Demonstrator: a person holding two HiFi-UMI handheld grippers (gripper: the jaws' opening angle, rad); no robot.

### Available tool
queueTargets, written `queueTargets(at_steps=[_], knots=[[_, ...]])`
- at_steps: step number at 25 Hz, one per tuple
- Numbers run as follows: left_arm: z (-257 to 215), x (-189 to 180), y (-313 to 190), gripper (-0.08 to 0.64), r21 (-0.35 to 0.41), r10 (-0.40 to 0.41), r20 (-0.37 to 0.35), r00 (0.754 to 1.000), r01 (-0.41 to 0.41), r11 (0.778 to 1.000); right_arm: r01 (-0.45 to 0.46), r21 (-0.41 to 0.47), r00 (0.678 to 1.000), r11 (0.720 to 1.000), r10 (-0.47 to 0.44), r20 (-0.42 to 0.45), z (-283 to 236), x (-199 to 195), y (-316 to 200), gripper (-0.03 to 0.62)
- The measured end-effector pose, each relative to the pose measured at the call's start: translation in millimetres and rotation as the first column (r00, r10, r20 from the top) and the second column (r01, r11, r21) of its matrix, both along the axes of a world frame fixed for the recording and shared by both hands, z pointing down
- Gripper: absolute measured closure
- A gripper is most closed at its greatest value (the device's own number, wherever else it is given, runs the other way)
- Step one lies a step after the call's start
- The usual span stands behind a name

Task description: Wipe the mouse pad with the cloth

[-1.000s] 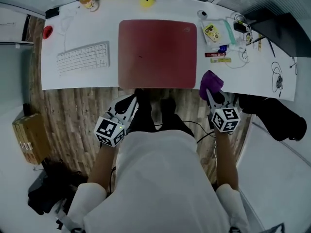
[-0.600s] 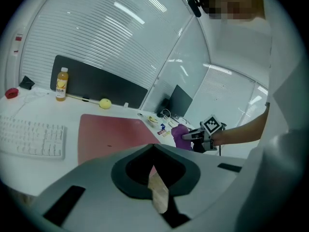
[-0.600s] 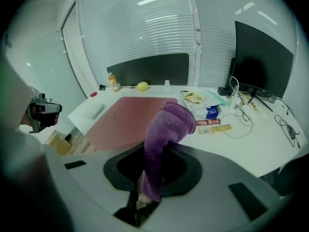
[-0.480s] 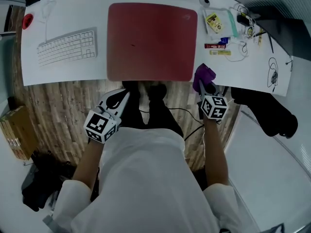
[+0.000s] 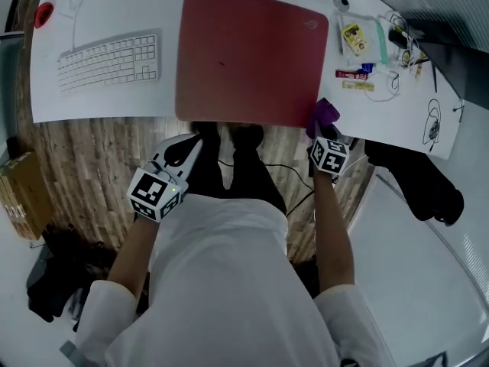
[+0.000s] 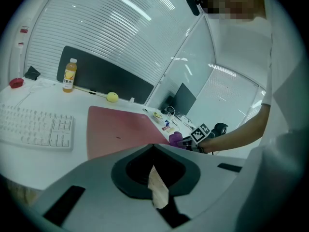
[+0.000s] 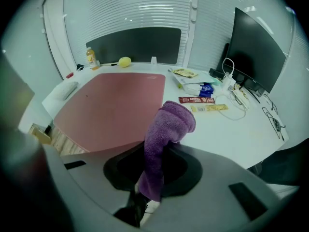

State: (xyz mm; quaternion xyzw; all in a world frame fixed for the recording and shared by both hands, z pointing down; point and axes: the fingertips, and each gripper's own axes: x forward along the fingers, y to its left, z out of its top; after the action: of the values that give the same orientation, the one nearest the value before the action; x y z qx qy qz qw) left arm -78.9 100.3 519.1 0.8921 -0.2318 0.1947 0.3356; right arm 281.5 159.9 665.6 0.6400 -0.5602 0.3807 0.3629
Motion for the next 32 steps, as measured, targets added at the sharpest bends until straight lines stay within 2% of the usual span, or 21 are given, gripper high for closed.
queueTargets(at_steps=[10,32], knots=[[5.1,-24.1,-9.5,0.543,0.001,-0.043,-0.002,0.999,0.043,0.999,-0.033,-0.058,0.999,0.998,0.035,0.030,21.2,-33.4,-8.7,0.507],[12.0,-64.3,-15.1,0.543,-0.003,-0.133,0.007,0.991,0.133,0.991,0.110,-0.045,0.979,0.993,-0.101,0.177,25.1,-153.5,-38.0,0.508]])
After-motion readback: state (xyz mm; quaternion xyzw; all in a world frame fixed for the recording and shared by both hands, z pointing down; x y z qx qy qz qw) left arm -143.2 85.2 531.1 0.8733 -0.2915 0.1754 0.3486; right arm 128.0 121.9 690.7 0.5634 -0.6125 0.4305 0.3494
